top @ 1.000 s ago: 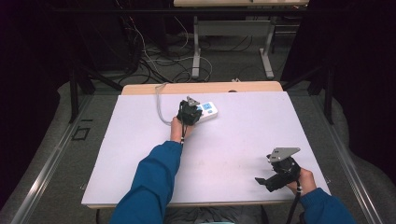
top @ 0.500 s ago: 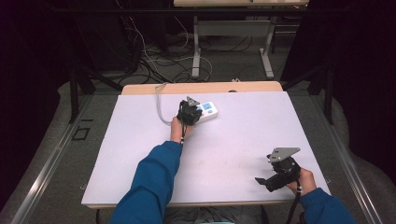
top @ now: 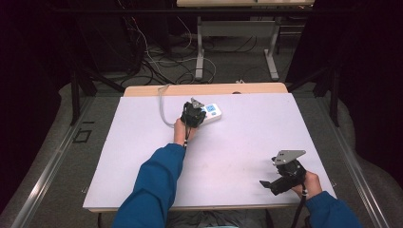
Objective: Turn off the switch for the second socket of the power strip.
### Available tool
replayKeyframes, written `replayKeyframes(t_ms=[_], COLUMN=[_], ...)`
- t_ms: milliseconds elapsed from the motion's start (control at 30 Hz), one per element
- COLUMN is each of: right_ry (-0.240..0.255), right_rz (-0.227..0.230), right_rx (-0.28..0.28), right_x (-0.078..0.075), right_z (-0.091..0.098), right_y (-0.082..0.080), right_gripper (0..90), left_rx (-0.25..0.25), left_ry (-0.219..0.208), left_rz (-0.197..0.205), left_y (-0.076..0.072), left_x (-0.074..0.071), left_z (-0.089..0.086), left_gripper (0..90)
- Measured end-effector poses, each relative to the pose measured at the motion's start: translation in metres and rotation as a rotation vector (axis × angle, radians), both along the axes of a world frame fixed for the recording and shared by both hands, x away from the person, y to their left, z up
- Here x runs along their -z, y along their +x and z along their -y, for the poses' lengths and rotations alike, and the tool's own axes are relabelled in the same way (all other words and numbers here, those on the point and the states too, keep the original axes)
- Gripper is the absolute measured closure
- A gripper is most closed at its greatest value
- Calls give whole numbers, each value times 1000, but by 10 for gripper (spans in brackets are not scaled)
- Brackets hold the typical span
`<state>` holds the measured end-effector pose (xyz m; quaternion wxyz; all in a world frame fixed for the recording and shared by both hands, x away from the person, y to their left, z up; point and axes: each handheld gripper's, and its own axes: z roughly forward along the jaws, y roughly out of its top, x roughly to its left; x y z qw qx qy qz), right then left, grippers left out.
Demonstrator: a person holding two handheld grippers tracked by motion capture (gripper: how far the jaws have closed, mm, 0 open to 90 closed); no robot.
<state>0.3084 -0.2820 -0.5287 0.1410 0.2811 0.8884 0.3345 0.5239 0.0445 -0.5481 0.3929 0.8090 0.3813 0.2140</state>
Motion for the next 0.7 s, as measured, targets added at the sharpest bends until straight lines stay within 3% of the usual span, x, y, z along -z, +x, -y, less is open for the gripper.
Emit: replayKeyframes(t_ms=[200, 700], right_ry=[0, 1], right_rz=[1, 2], right_rx=[5, 5], right_x=[0, 0], right_z=[0, 0], right_y=[0, 0], right_gripper=[24, 25], left_rx=[-11, 2], left_ry=[-8, 26], left_rz=[0, 5], left_y=[-1, -1], left_x=[0, -1], left_z=[1, 3], left_gripper=[900, 900])
